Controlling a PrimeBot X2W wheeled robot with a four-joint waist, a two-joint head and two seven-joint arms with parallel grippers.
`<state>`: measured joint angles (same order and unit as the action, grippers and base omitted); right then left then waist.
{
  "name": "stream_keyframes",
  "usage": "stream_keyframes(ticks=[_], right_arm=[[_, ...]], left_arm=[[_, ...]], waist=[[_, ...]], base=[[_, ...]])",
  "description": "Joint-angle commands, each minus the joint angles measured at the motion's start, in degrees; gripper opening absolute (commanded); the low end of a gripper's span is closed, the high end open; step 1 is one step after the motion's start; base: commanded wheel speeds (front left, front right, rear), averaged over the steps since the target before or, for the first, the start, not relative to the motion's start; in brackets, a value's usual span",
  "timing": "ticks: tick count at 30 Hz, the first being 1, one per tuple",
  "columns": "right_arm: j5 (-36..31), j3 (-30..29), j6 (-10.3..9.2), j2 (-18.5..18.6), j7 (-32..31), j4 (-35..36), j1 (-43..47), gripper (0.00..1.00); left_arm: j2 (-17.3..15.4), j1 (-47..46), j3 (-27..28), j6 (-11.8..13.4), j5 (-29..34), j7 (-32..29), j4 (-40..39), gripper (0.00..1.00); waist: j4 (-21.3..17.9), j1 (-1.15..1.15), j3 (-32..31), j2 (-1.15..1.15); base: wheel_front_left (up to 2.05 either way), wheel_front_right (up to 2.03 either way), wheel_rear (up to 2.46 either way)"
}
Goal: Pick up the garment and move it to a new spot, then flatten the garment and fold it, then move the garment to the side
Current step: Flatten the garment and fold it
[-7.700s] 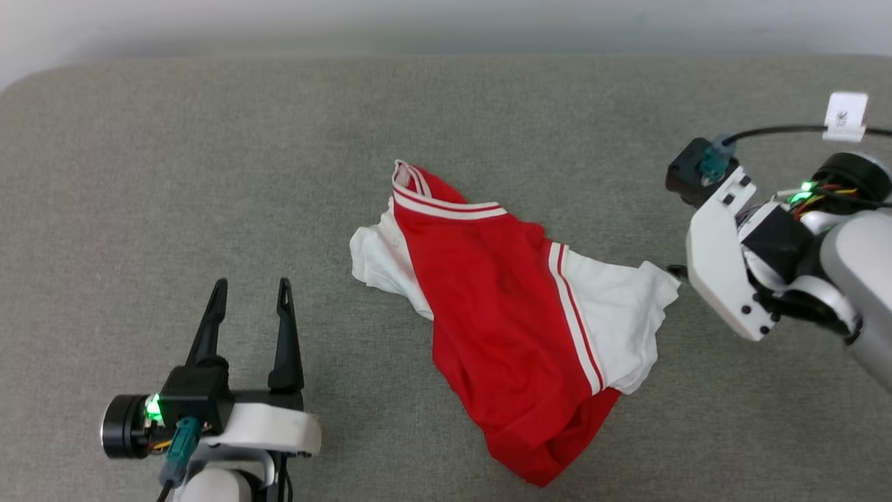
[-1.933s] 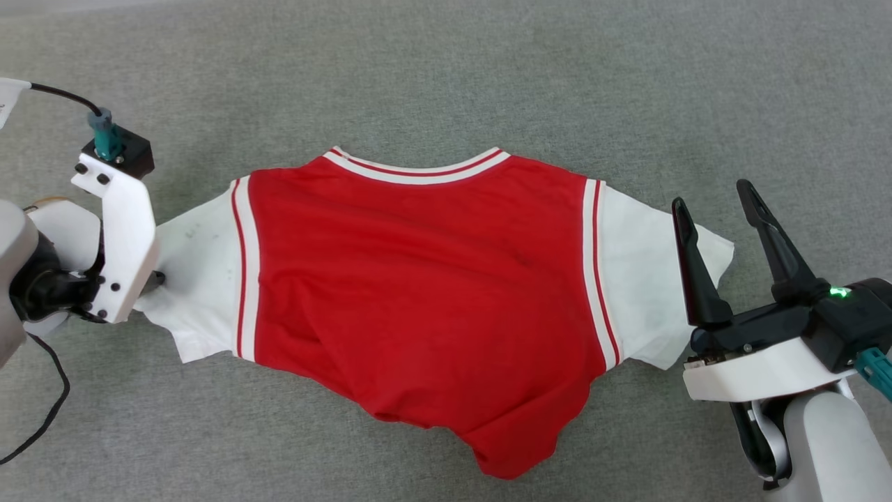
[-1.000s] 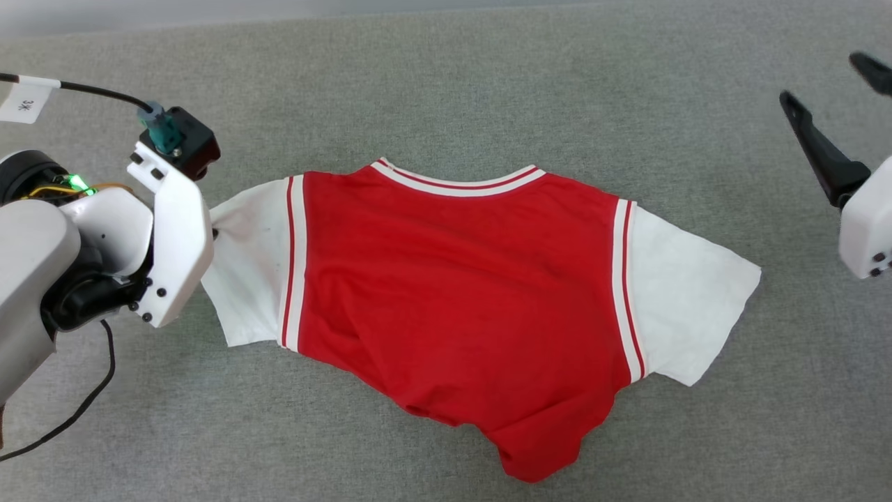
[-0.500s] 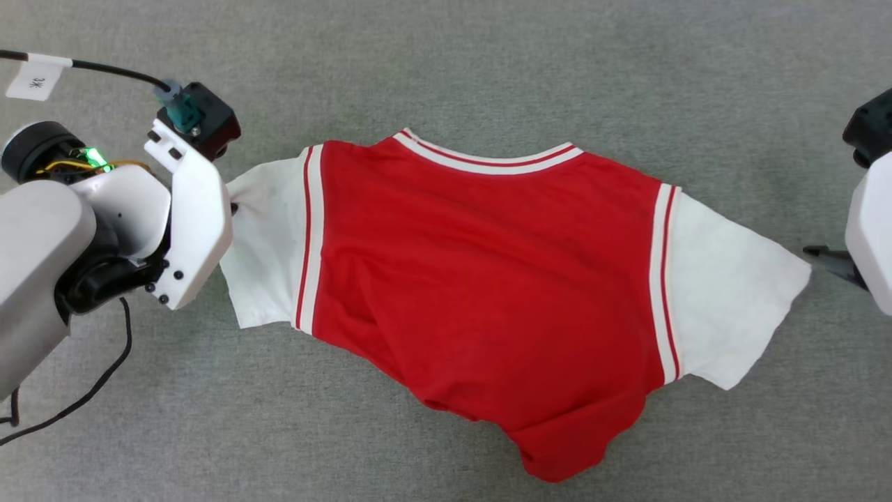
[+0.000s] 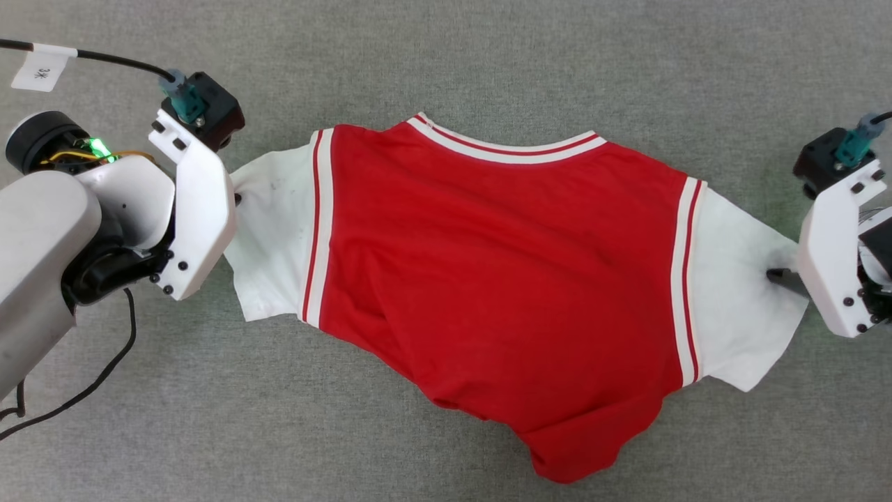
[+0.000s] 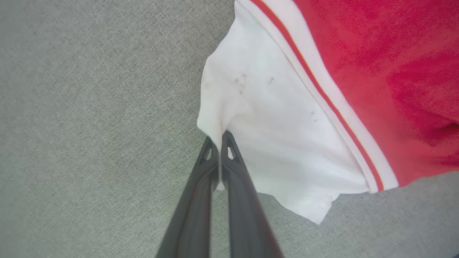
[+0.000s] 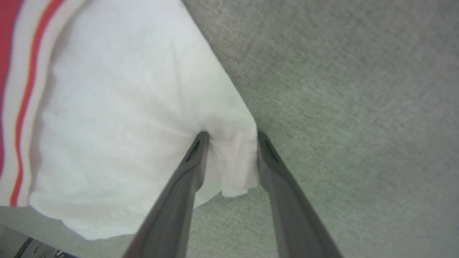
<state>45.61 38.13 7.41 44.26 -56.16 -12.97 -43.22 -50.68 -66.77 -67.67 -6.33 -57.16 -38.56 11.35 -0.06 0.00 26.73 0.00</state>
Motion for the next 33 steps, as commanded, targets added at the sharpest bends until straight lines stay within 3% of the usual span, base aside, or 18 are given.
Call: stream_keyframes(ticks=[1, 13, 19, 26, 33], right_arm=[[0.1, 2.9, 0.09, -1.9, 1.8, -1.7, 1.1, 0.0], [0.5, 4.1, 0.05, 4.0, 20.4, 1.1, -3.3, 0.0], [-0.3, -0.3, 0.05, 6.7, 28.7, 4.9, -4.0, 0.0], [-4.3, -7.7, 0.05, 4.7, 32.7, 7.5, -5.5, 0.0], [-9.5, -12.4, 0.05, 1.8, 30.4, 9.5, -10.6, 0.0]], left_arm=[[0.2, 0.4, -0.1, -0.1, 0.0, 0.5, 0.5, 0.0], [-0.5, 1.9, 0.9, -0.4, 1.4, 8.5, 0.0, 0.0], [-0.7, -0.2, 3.3, 0.8, 3.5, 14.6, -2.4, 0.0], [-0.5, -3.3, 6.2, 2.6, 4.7, 17.9, -4.4, 0.0], [2.4, -8.9, 8.0, 2.6, 7.4, 20.0, -2.4, 0.0]], waist=[[-0.3, 0.0, -1.0, 0.0], [-1.3, 0.0, -10.0, 0.0], [-1.1, 0.0, -14.0, 0.0], [-1.2, 0.0, -16.0, 0.0], [-1.0, 0.0, -13.9, 0.0]], base=[[0.0, 0.0, 0.0], [0.0, 0.0, 0.0], [0.0, 0.0, 0.0], [0.0, 0.0, 0.0], [0.0, 0.0, 0.0]])
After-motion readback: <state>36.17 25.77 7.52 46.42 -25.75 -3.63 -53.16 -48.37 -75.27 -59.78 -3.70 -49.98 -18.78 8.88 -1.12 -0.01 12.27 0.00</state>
